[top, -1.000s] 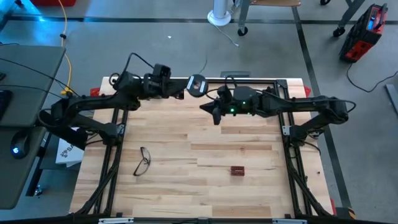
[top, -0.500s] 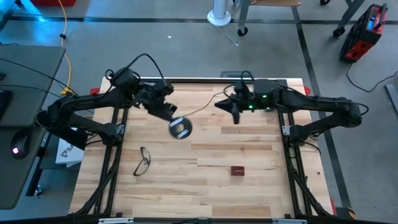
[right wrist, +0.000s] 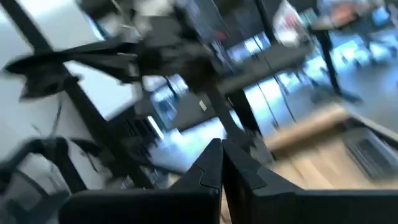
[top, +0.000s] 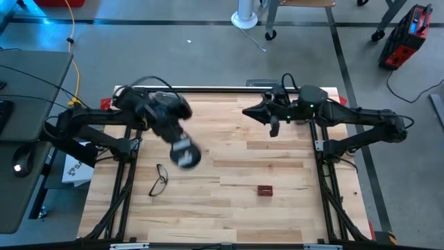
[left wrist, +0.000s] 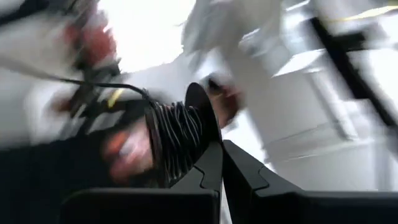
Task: Coil cords
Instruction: Uncoil the black wire from the spool
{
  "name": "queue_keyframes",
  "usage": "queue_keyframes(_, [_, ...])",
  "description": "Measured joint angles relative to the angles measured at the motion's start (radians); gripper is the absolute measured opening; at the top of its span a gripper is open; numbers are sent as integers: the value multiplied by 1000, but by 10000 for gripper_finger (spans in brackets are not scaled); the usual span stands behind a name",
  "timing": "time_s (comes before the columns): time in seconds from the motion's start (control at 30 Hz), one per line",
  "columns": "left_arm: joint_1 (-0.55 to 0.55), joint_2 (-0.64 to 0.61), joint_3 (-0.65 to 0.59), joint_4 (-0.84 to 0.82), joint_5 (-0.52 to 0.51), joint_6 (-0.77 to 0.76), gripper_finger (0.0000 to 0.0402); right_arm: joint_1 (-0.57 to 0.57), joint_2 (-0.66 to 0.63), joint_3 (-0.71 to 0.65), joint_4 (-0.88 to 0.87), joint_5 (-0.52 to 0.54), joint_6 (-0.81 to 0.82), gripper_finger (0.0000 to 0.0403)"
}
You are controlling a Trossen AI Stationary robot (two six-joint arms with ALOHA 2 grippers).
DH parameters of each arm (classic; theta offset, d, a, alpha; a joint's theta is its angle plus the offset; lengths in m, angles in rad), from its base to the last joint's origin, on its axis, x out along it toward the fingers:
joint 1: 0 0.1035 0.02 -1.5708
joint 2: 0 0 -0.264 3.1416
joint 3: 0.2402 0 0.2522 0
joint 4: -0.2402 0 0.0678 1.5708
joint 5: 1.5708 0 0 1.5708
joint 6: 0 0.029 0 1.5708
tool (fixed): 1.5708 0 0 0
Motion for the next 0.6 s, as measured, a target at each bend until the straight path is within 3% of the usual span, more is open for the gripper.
queue_keyframes(0.1, [28, 27, 66, 18, -114, 72, 0, 0, 13, 0, 156, -12, -2, 11])
queue_keyframes(0.2, [54, 72, 162, 12, -149, 157, 0, 0, 29, 0, 301, -11, -24, 41])
queue_keyframes(0.37, [99, 129, 292, -40, -69, 230, 0, 4, 36, 2, 482, 13, -111, 120])
queue_keyframes(0.5, [126, 137, 317, -157, -35, 280, 0, 26, 44, 58, 444, 49, -268, 165])
queue_keyframes(0.6, [140, 139, 320, -218, 7, 288, 0, 49, 58, 107, 381, 101, -435, 175])
